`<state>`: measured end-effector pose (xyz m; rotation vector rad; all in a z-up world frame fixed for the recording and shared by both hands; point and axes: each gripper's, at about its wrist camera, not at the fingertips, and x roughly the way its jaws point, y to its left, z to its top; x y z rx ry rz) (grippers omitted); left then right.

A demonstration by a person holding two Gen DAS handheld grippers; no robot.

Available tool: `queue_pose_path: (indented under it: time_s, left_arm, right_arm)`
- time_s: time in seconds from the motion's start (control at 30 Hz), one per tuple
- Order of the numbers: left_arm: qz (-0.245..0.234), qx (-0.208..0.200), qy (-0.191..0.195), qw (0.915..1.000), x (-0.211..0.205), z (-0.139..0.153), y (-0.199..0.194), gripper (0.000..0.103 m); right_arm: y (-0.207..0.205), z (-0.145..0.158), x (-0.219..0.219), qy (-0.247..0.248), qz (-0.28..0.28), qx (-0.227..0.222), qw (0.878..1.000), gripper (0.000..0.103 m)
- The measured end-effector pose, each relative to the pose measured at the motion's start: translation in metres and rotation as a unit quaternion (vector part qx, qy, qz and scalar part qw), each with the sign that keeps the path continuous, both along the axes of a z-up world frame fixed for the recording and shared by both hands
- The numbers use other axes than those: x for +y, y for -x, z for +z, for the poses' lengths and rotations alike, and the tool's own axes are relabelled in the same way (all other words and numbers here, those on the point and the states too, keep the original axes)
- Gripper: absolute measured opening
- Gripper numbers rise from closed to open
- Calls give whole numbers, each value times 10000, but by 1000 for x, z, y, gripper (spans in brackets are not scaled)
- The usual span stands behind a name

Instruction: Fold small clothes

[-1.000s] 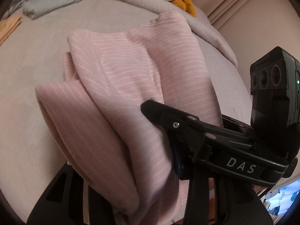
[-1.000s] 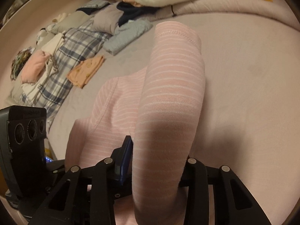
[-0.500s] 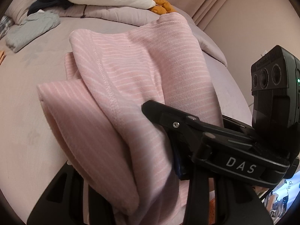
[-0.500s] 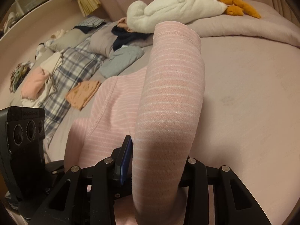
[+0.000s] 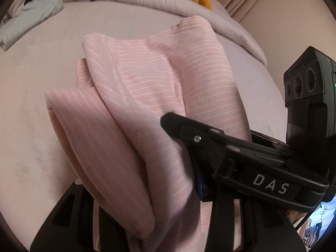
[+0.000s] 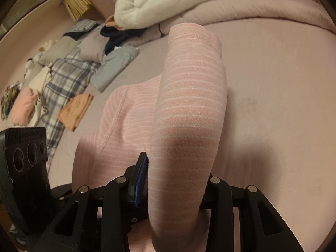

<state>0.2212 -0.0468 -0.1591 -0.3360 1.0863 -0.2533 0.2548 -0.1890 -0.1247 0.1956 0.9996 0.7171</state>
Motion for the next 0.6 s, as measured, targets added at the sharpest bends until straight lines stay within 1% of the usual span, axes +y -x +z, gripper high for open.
queue_pose_path:
  time_s: [0.07, 0.13, 0.17, 0.2, 0.27, 0.3, 0.33, 0.4, 0.43, 0.47, 0.53, 0.57, 0.6]
  left_arm:
    - [19, 129, 10, 9999, 2, -10, -2, 44]
    - [47, 96, 30, 9999, 4, -15, 0, 49]
    - [68, 59, 34, 10000, 5, -14, 4, 54]
    - [101, 25, 19, 9999, 6, -15, 8, 58]
    - [132, 1, -29, 9999, 8, -12, 13, 58]
    - [157, -5, -56, 9999, 9, -9, 16, 61]
    - [221, -46, -97, 9997, 12, -4, 20, 63]
    - [299, -183, -205, 9992, 15, 8, 29, 75]
    - [333, -278, -288, 9986, 17, 15, 34, 79]
    - [371, -398, -362, 9979, 20, 24, 40, 85]
    - [406, -689, -421, 9959, 21, 42, 55, 87]
    - [431, -844, -443, 9945, 23, 53, 64, 89]
    - [460, -957, -458, 9933, 24, 62, 70, 95]
  right_arm:
    - [-3, -9, 1, 40, -20, 146, 9999, 41]
    - [-5, -20, 0, 69, -83, 336, 9994, 43]
    - [-6, -20, 0, 60, -105, 344, 9993, 44]
    - [-5, -21, -2, 48, -149, 332, 9993, 47]
    - [-3, -20, -5, 83, -242, 305, 9992, 51]
    - [-1, -19, -6, 125, -262, 302, 9991, 56]
    - [1, -18, -8, 217, -308, 278, 9989, 63]
    - [3, -14, -14, 392, -450, 200, 9980, 66]
    - [5, -12, -19, 431, -530, 160, 9975, 68]
    - [8, -5, -26, 378, -614, 123, 9973, 69]
    - [14, 3, -35, 341, -697, 45, 9970, 76]
    - [20, 12, -41, 382, -776, -109, 9962, 77]
    - [28, 22, -46, 442, -849, -339, 9948, 77]
